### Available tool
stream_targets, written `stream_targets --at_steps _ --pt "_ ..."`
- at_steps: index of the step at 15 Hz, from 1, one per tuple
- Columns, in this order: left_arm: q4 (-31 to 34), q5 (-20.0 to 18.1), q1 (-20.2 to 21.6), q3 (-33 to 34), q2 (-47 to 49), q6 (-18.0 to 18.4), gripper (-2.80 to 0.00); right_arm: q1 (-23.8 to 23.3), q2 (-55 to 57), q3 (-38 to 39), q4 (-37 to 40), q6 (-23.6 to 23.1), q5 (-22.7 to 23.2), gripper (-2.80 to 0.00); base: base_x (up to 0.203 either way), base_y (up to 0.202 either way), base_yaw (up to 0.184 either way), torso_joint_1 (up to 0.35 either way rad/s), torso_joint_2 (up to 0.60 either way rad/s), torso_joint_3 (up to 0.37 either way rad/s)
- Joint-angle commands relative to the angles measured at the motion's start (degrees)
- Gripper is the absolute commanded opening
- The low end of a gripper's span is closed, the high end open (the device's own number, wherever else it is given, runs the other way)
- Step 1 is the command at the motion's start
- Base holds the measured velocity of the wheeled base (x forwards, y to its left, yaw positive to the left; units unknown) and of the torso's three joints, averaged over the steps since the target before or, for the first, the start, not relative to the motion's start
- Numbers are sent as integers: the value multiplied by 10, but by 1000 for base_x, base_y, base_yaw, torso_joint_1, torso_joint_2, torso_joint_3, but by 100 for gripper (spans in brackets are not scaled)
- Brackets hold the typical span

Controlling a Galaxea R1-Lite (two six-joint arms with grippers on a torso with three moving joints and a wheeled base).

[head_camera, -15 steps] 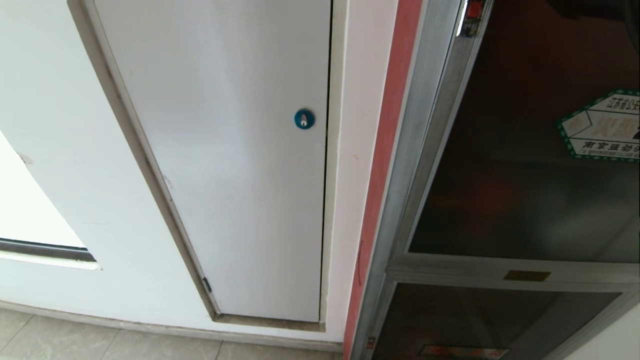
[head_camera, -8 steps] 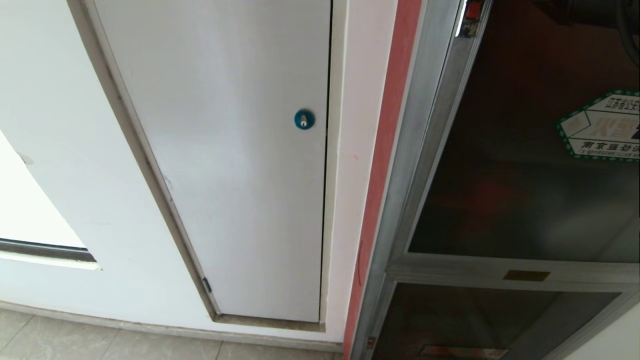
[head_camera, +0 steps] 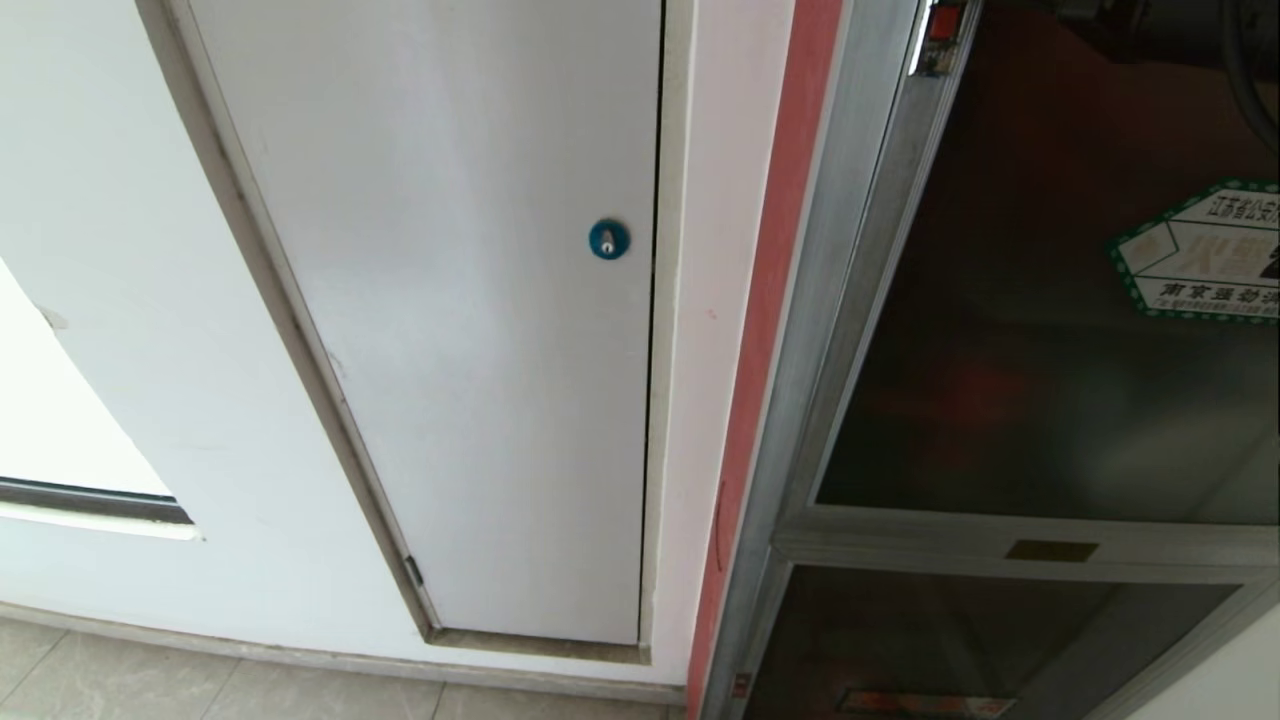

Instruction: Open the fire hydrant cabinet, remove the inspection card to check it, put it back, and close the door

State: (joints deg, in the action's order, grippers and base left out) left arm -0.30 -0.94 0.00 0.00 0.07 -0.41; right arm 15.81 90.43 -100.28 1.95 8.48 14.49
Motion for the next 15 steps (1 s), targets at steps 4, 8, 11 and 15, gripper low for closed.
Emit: stream_targets --at_steps 4,8,11,15 --pt "0 0 0 0 0 0 -280 -4 2 4 0 -1 -1 -280 0 0 0 0 0 0" --pt "0 0 0 0 0 0 -280 -5 10 4 0 -1 -1 -280 0 0 0 0 0 0" --pt "0 0 0 0 0 0 -280 -5 14 4 -1 -1 -1 -280 0 0 0 0 0 0" --pt "0 0 0 0 0 0 -280 -5 17 -2 -1 -2 -2 -280 0 0 0 0 0 0"
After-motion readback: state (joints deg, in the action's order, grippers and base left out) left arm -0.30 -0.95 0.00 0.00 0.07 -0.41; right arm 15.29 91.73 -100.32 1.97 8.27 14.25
